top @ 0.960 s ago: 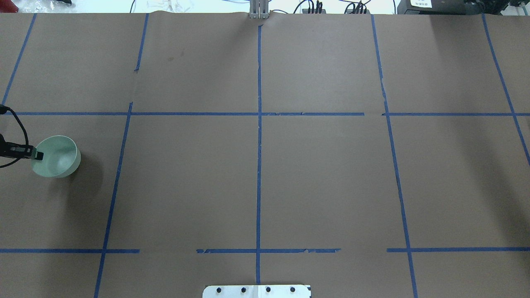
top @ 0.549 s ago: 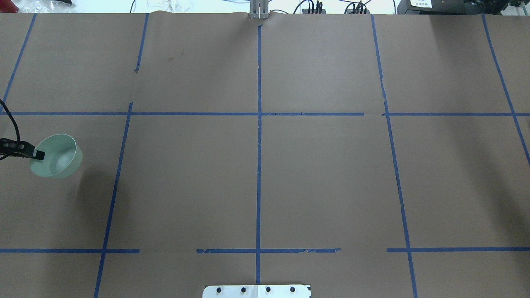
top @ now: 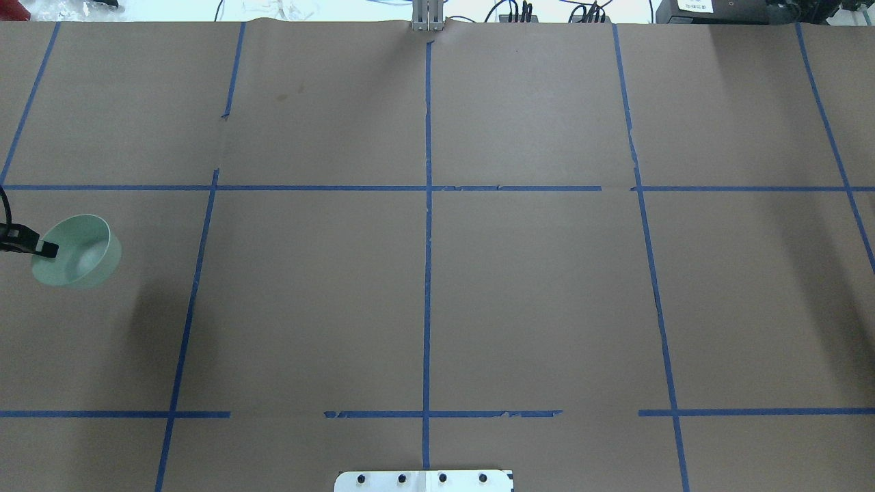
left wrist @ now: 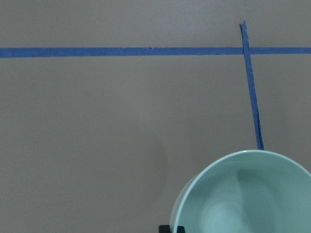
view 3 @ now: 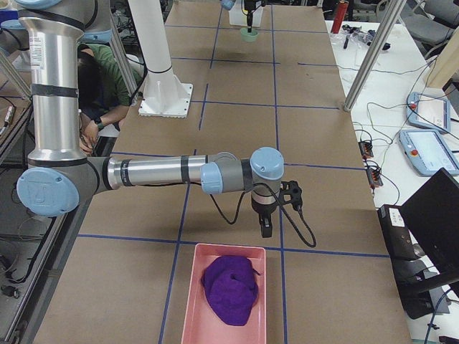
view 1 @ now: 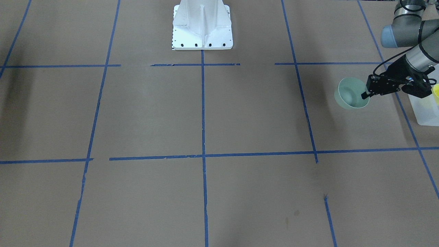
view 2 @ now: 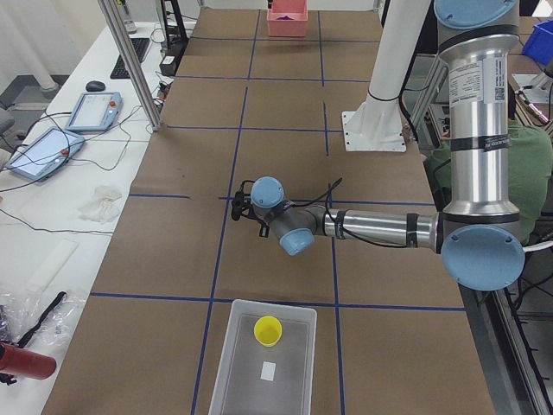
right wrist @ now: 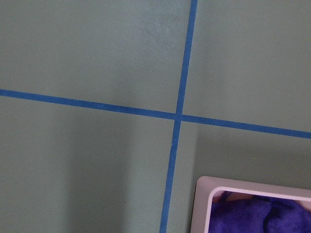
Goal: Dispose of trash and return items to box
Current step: 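Lift the green bowl toward the clear bin with the left gripper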
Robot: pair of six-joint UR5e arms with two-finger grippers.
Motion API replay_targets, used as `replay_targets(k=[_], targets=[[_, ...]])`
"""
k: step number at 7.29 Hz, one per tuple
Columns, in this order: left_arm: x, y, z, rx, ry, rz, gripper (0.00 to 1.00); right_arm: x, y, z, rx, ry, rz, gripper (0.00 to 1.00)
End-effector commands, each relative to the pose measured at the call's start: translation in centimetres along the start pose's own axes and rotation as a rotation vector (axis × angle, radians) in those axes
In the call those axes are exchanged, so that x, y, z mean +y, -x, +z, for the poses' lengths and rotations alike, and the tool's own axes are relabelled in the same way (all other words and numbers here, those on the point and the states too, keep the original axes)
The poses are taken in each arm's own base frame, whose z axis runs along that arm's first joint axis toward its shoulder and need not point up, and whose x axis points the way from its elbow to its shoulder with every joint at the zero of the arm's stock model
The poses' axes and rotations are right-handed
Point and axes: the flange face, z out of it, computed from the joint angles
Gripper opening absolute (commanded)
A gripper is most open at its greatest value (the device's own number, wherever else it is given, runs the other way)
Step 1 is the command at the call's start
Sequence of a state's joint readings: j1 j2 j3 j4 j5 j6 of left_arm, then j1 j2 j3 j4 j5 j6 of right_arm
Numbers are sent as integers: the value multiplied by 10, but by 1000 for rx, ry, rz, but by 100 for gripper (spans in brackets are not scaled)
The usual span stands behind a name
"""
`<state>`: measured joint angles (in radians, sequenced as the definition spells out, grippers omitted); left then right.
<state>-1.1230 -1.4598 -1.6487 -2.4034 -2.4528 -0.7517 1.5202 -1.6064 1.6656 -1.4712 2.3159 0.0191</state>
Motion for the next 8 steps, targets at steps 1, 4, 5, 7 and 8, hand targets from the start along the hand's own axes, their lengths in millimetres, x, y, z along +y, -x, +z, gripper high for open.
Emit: replay_targets(k=[1,4,5,7,8], targets=[[-13,25,-39,-29,-26,36,0,10,-17,9,-67,-9,20,100],[-25,25,-86,-89,-37,51,0,10,-16,5,-81,-16,25,100],[-29,47,-109,-122,-43,68,0,10,-14,3,-109,-20,29,100],[-21,131,-170,-203,-49,35,0,9,-9,-4,-121,-32,23,100],[-10,179,-195,-221,-72,-12,0,8,-6,-6,-121,-36,19,100]])
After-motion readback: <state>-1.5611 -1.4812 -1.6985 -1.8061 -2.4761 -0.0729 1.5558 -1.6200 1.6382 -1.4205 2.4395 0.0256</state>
